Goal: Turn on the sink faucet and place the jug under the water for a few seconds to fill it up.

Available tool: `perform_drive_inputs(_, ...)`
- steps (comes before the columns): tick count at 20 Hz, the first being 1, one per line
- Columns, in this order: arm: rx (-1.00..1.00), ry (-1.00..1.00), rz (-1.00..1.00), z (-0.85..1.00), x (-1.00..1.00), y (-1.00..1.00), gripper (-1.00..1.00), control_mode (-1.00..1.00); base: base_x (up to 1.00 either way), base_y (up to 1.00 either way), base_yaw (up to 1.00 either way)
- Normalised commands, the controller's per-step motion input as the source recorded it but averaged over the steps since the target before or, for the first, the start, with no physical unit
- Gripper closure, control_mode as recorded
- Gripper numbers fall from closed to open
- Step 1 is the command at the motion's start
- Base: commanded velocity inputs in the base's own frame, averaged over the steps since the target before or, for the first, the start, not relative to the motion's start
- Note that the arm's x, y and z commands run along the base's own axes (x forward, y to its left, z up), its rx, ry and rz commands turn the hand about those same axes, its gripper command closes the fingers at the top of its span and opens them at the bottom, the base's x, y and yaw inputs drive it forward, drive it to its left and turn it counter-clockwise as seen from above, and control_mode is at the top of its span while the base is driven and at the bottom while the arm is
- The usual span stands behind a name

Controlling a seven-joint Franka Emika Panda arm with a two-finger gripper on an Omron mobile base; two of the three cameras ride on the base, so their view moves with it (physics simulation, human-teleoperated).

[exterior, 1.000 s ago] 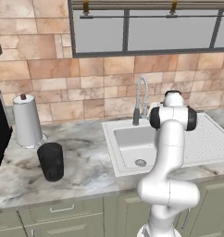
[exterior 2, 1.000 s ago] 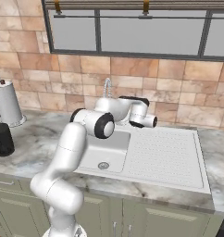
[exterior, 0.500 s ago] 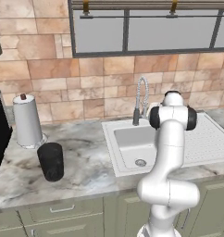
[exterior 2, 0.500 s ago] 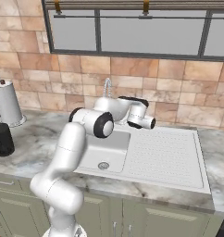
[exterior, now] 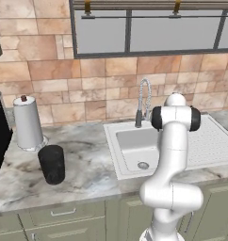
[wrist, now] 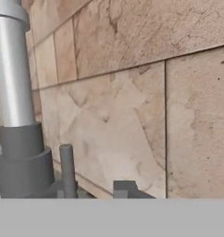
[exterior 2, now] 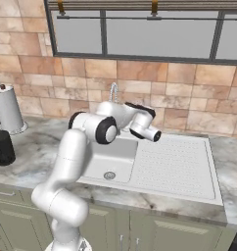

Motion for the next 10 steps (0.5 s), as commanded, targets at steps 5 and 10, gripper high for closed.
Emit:
perform_drive_inputs(5,0.12,0.11,-0.15,0.00,0.15,-0.72,1.00,-1.00,0.00,0.00,0.00)
perform_drive_inputs(10,0.19,0.15,-0.13,-0.04,0.18,-0.97,1.00,-1.00,0.00,0.00,0.00)
